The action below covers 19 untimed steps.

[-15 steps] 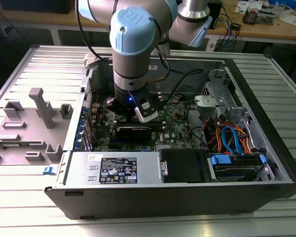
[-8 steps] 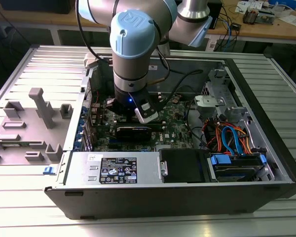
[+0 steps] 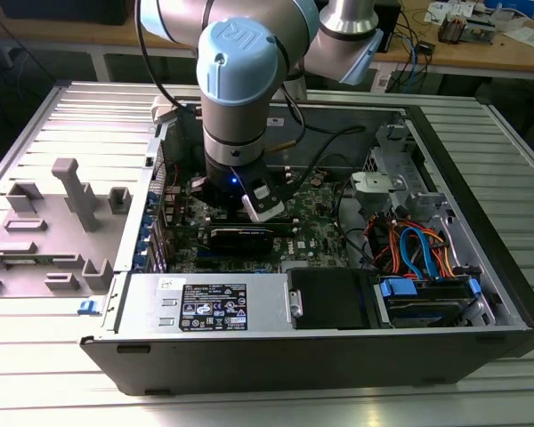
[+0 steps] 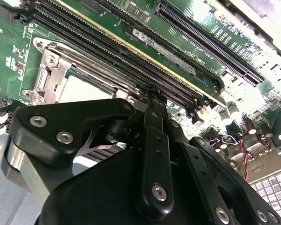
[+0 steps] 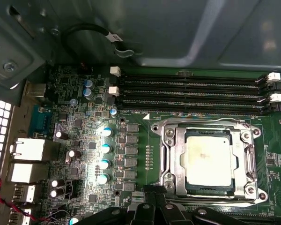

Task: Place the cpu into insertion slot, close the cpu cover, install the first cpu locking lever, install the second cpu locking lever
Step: 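Install the second cpu locking lever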

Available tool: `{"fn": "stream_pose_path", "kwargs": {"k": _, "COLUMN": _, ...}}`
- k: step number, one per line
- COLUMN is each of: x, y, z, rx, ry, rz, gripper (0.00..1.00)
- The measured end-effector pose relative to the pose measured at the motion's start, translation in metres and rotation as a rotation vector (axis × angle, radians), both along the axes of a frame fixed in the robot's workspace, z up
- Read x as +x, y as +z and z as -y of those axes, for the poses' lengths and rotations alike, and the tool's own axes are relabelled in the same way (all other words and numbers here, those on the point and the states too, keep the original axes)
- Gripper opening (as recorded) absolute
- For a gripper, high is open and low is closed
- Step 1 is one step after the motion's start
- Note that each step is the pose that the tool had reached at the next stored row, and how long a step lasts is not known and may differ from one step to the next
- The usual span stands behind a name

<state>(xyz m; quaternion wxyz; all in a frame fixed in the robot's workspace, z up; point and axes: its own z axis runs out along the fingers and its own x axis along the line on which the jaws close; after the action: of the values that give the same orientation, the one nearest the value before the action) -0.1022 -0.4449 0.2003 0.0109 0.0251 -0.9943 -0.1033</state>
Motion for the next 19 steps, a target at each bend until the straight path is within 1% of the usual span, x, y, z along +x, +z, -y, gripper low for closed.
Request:
{"fn": "stream_pose_path", "kwargs": {"k": 4, "x": 0.0002, "y": -0.0003, "z": -0.0006, "rx": 0.0076, "ry": 0.0, "rz": 0.0003, "gripper": 0.11}}
{"fn": "stream_pose_path", "kwargs": {"k": 6, "x": 0.0002, "y": -0.0003, "z": -0.0006, "rx": 0.0098, "ry": 0.0, "rz": 0.0002, "gripper": 0.11}}
{"fn": "stream_pose_path", "kwargs": {"k": 11, "x": 0.0001, "y": -0.0004, "z": -0.0006, "rx": 0.0104, "ry": 0.0, "rz": 0.0002, "gripper": 0.11}}
{"fn": "stream_pose_path", "kwargs": {"k": 14, "x": 0.0002, "y": -0.0004, "z": -0.0006, "rx": 0.0087, "ry": 0.0, "rz": 0.0002, "gripper": 0.11}}
{"fn": "stream_pose_path", "kwargs": {"k": 16, "x": 0.0002, "y": -0.0003, "z": -0.0007, "rx": 0.0108, "ry": 0.0, "rz": 0.0003, "gripper": 0.11}}
{"fn": "stream_pose_path", "kwargs": {"k": 19, "x": 0.0001, "y": 0.0005, "z": -0.0006, "rx": 0.0106, "ry": 0.0, "rz": 0.0001, "gripper": 0.11}}
